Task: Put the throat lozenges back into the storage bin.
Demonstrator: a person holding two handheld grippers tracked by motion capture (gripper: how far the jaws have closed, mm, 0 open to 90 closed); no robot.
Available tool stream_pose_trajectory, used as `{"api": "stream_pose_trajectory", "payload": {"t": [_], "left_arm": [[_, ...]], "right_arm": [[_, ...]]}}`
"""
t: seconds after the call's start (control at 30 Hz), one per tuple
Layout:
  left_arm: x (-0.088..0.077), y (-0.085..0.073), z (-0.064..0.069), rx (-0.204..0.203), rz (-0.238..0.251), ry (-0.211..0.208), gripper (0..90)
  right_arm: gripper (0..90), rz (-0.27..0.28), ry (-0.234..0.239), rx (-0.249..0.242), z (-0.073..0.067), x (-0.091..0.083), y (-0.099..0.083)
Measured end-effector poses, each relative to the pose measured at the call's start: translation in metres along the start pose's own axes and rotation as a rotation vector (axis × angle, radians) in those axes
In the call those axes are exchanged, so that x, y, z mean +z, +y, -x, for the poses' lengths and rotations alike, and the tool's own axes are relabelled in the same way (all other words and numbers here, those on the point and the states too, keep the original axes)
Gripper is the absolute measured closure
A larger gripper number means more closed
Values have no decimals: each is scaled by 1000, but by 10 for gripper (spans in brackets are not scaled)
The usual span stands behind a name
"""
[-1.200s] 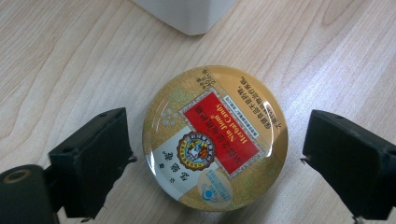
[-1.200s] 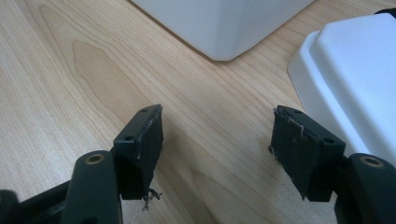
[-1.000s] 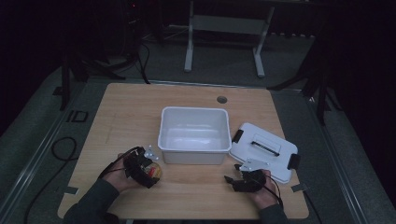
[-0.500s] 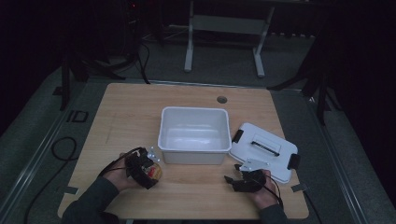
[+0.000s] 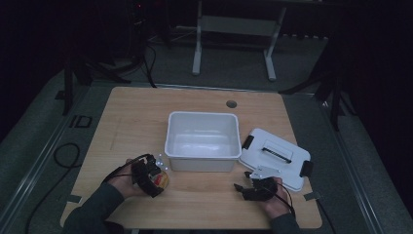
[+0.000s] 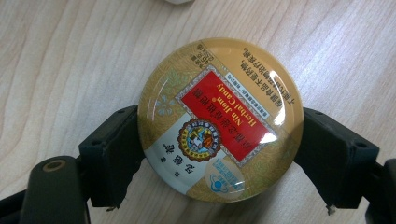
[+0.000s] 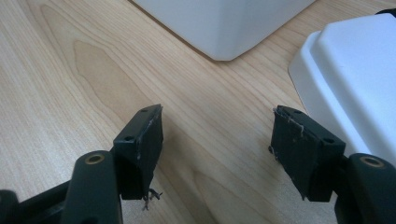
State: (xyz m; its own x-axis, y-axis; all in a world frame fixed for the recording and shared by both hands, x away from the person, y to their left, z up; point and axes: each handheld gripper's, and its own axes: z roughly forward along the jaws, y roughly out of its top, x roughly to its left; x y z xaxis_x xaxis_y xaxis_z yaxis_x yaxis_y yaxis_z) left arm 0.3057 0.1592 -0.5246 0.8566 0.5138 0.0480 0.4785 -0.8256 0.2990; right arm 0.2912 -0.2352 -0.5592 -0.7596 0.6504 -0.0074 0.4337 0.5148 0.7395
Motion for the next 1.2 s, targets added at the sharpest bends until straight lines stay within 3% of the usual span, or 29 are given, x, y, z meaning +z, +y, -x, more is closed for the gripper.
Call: {"api": "stream_pose_trajectory", "payload": {"t": [0.43,0.67,1.2], "left_arm": [[-3,1,1,46,-45,13,201],[-11,-1,1,64,-36,3,205],[-30,-3,-5,58,-18,32,205]], "right_arm": [[337,0,1,-1,0,0,0],[337,0,1,-1,0,0,0],[337,0,2,-2,0,0,0]]}}
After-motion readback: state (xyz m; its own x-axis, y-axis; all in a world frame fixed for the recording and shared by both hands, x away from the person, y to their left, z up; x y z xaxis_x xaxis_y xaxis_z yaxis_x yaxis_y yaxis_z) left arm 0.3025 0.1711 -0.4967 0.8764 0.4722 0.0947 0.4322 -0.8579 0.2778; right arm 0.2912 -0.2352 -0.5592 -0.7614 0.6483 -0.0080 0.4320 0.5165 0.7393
